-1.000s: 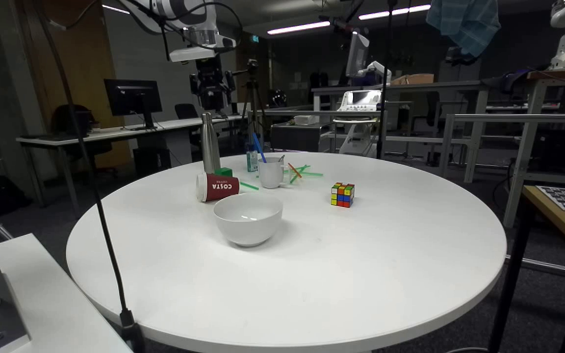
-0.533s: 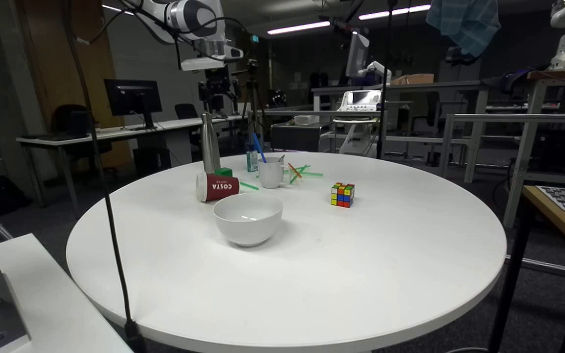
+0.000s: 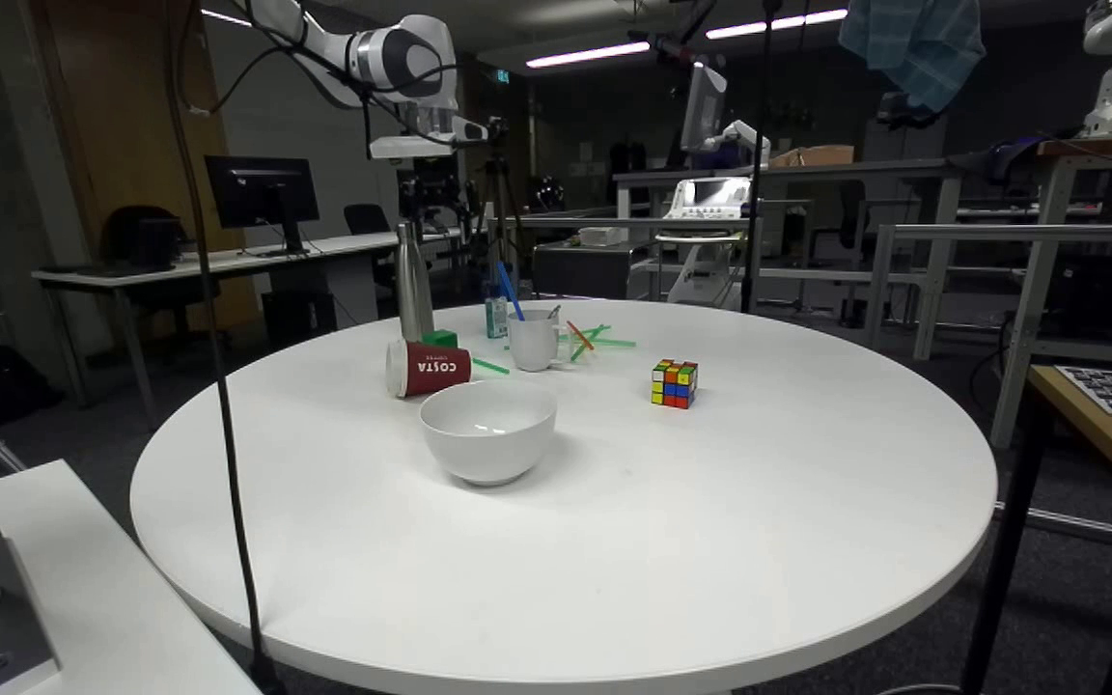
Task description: Move the green block closer to the silver bottle
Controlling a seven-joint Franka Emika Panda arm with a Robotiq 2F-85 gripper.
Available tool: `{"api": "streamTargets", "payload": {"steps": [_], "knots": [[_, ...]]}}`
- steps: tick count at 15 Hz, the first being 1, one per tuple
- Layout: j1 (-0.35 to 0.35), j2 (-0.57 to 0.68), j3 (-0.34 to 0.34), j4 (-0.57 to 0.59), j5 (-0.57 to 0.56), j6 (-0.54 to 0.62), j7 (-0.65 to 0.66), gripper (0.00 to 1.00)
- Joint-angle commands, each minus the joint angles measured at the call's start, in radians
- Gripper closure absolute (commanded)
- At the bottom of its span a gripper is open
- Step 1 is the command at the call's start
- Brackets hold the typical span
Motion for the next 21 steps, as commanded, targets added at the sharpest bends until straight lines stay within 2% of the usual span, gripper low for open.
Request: {"api": "streamTargets", "payload": {"steps": [1, 11, 21], "knots": [[0.007, 0.076, 0.002, 0.11, -0.024, -0.084, 0.035, 0.0], [0.023, 0.186, 0.004, 0.23, -0.014, -0.187, 0.068, 0.0], [0.033, 0.233, -0.003, 0.241, -0.024, -0.252, 0.09, 0.0]]}}
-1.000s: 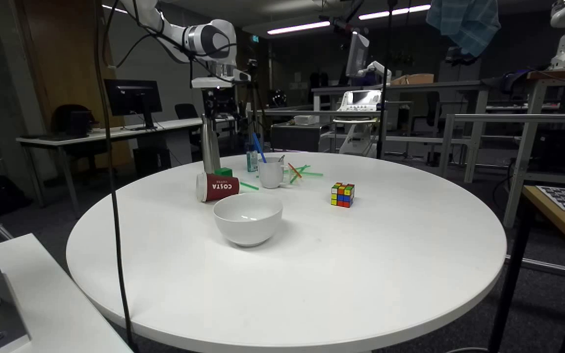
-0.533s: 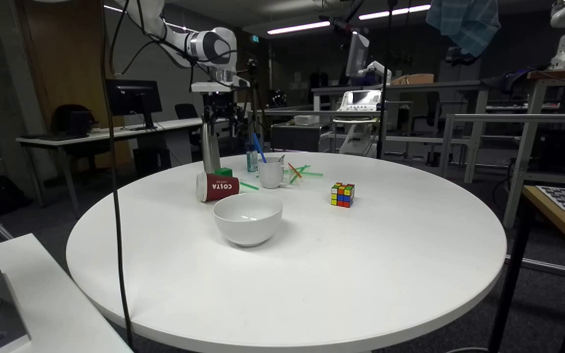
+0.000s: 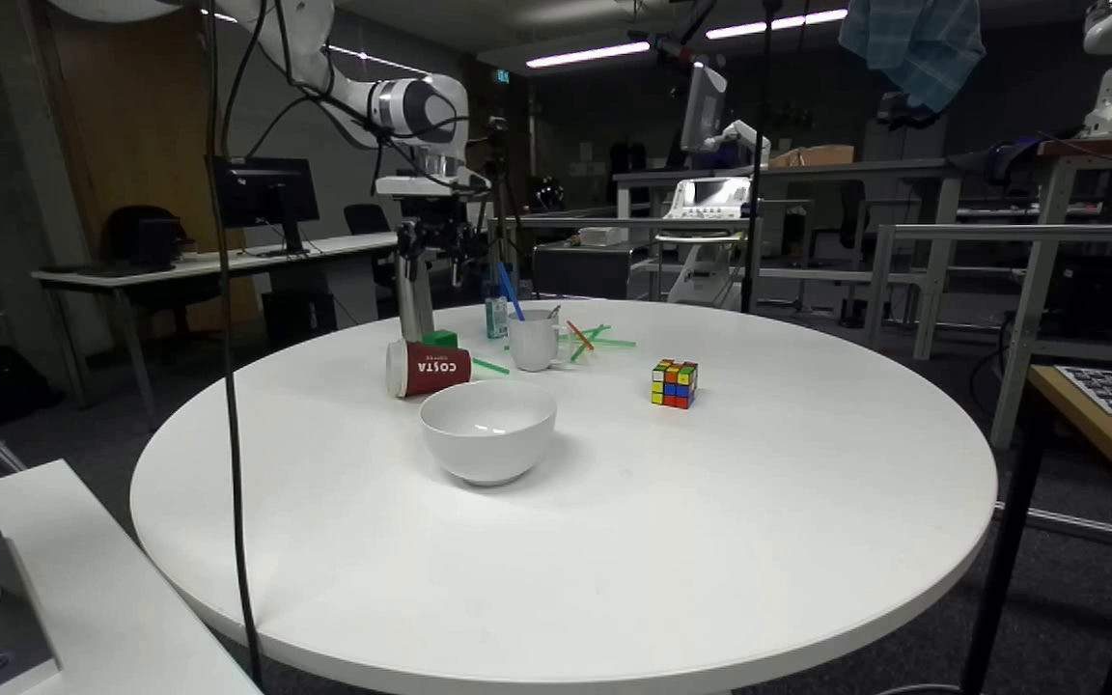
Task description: Move the green block closer to the silver bottle
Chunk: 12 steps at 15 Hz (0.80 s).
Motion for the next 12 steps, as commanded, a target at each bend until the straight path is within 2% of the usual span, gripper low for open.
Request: {"api": "streamTargets", "payload": {"steps": [1, 7, 12], "knots": [[0.01, 0.032, -0.004, 0.056, -0.026, -0.061, 0.033, 0.0], [0.015, 0.043, -0.018, 0.052, -0.081, -0.05, 0.048, 0.0], [0.0, 0.047, 0.004, 0.078, -0.05, -0.031, 0.032, 0.0]]}}
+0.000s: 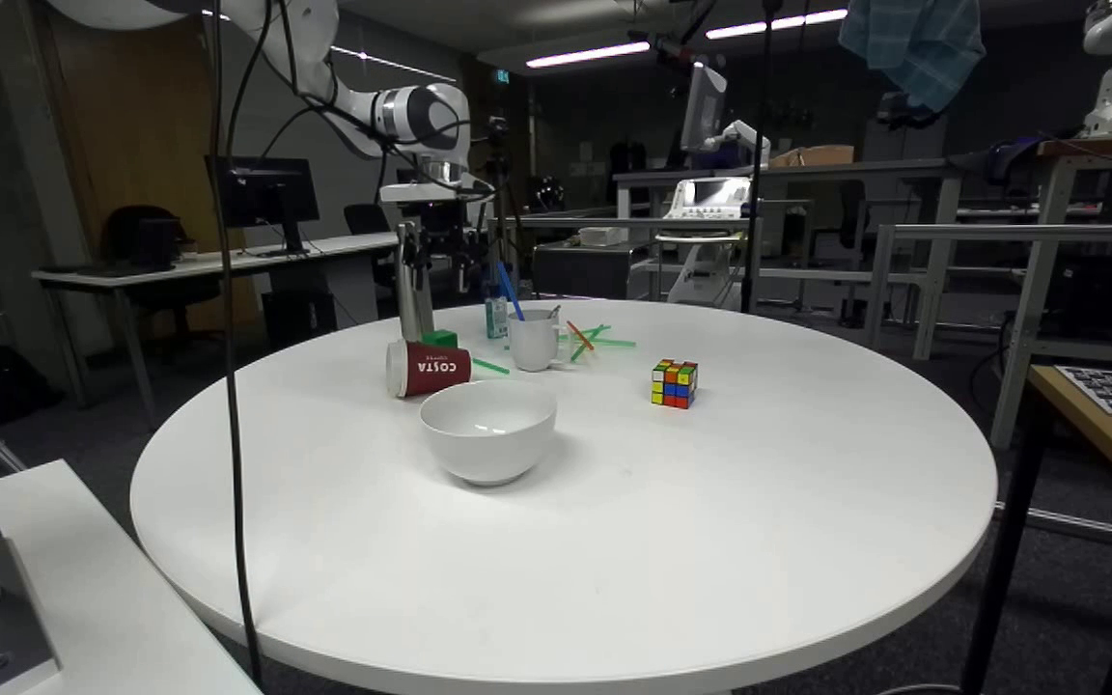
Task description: Move the green block closer to the silver bottle
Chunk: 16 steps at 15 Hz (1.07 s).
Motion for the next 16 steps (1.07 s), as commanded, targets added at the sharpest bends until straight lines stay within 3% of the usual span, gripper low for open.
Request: {"api": "streamTargets", "payload": {"steps": [1, 10, 16], "knots": [[-0.002, 0.026, 0.014, 0.075, 0.015, -0.015, 0.004, 0.0], [-0.007, 0.017, 0.028, 0.087, 0.032, 0.085, -0.004, 0.0], [0.0, 0.003, 0.023, 0.062, 0.018, 0.08, -0.005, 0.0]]}}
